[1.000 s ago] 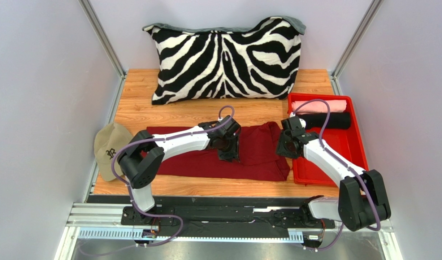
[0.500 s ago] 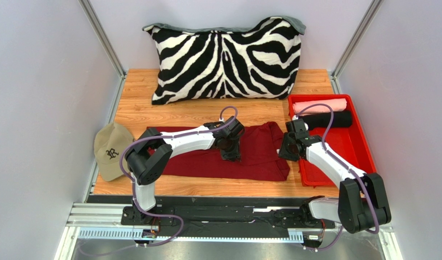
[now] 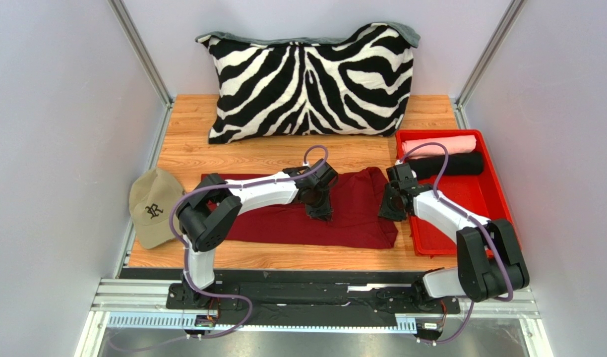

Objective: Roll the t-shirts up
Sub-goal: Fold the T-shirt at the center of the board.

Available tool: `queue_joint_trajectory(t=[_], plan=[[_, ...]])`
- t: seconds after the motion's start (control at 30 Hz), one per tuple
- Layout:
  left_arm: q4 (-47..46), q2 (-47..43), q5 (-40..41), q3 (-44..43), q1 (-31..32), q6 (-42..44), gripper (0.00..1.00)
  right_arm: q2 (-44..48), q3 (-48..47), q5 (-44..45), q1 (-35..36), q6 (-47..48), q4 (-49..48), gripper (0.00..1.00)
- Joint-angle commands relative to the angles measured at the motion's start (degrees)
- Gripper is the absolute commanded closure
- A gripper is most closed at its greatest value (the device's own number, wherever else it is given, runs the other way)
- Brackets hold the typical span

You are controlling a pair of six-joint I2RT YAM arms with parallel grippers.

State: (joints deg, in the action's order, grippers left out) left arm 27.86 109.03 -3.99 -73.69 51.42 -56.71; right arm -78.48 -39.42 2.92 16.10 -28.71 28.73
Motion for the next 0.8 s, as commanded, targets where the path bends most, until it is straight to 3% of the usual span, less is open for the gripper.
queue_joint_trajectory(t=[0.0,0.23,0.37,0.53,0.77], plan=[[-0.79,1.09,-0.4,-1.98,0.44,-0.86,0.73,-0.62,-0.83,0.42,1.04,-0.47,-2.8,0.74],[-0.96,0.48,-0.76,-2.07,0.44,-0.6,1.0,1.13,-1.63,2.27,2.1,-0.38,-0.26,0.85],[-0.61,0.04,-0.93,-2.51,0.44,-0.07,1.0,2.98,-1.71,3.15,2.27,0.14,1.59,0.85],[-0.52,0.13,-1.28,-2.6,0.44,-0.16,1.0,2.81,-1.45,2.62,2.1,0.5,1.68,0.73],[-0.52,0.22,-1.37,-2.16,0.44,-0.16,1.0,1.4,-1.89,2.44,2.18,0.58,0.8,0.8]])
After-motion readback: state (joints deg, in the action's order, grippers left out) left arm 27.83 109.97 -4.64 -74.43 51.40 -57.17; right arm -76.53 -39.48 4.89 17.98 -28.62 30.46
